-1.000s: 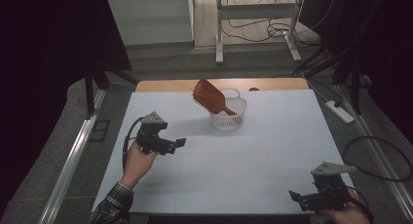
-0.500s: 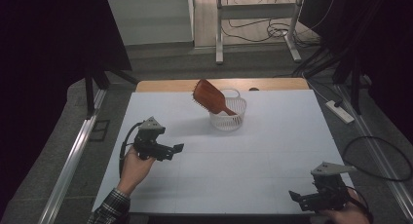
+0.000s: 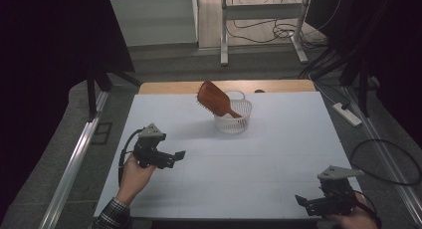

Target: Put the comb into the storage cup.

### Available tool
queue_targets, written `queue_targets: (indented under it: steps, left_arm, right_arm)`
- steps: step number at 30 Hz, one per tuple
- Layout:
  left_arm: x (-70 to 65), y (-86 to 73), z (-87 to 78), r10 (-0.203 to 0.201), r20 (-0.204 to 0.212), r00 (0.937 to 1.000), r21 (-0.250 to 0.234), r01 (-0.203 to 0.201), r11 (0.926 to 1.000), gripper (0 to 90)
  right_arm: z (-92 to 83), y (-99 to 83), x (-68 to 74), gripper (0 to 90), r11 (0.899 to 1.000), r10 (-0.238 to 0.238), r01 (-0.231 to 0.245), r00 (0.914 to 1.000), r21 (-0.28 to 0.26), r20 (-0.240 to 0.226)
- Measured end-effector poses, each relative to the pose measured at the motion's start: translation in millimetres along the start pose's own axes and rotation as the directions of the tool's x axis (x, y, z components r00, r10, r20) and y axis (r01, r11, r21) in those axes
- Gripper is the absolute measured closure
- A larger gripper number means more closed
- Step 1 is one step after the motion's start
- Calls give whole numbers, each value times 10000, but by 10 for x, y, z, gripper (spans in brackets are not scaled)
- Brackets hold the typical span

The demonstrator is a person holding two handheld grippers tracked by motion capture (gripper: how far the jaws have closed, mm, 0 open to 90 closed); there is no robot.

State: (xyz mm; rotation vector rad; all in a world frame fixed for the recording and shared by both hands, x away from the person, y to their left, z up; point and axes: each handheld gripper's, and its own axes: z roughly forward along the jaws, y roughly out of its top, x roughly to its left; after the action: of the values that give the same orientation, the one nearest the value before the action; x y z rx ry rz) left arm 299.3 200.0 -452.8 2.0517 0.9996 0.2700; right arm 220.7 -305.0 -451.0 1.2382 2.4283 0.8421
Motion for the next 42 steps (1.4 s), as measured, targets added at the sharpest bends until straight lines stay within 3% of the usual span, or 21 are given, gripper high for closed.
queue_targets:
  steps: [23,31,42]
  left_arm:
    - [-54,-225,-162,-116,-288,9995,121,120,9999,4]
    - [-71,-318,-244,-236,-380,9990,101,240,9997,4]
    - [-86,-439,-357,-381,-561,9977,64,385,9992,4]
  right_arm:
    - [-16,0,3,0,9999,36,-35,10000,-151,89]
    - [-49,-7,-7,0,9984,25,-6,9994,-566,333]
    - [-37,-6,-10,0,9988,32,-14,9993,-485,371]
